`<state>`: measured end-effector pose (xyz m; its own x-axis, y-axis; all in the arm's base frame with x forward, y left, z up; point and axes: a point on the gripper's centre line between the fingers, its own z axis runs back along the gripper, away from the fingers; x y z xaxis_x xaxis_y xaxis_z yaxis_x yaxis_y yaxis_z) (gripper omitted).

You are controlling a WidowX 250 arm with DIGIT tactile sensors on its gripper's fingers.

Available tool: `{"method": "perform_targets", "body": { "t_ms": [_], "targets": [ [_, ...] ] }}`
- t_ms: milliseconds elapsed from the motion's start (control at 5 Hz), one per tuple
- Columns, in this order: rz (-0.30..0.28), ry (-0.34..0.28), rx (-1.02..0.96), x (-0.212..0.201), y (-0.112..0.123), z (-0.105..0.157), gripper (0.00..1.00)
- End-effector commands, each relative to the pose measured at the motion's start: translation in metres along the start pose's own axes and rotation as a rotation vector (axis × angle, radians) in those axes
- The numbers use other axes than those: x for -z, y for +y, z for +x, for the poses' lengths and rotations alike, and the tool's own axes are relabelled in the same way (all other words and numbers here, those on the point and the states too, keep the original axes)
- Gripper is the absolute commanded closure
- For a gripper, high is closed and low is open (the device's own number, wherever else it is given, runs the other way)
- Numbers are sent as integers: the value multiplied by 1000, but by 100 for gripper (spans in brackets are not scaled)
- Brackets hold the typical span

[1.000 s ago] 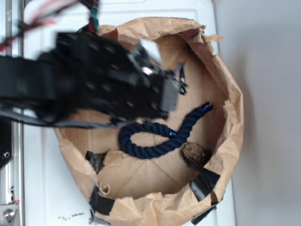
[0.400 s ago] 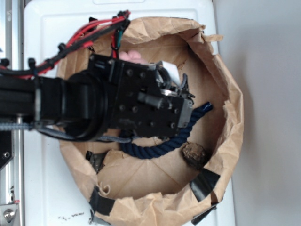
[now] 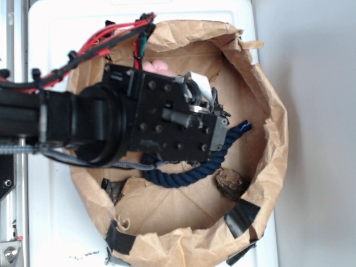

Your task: Grab the pink bunny.

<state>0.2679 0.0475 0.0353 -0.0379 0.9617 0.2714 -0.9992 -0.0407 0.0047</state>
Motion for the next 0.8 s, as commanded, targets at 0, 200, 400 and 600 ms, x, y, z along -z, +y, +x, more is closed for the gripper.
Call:
{"method": "perform_targets", "body": {
  "t_ms": [0, 200, 400, 600],
  "targets": [
    [-131, 27, -20, -40, -17, 19, 100],
    [-213, 87, 38, -73, -20, 23, 100],
    [-338, 123, 242, -110, -19, 16, 100],
    [-404, 231, 472, -148, -11, 1, 100]
  ]
}}
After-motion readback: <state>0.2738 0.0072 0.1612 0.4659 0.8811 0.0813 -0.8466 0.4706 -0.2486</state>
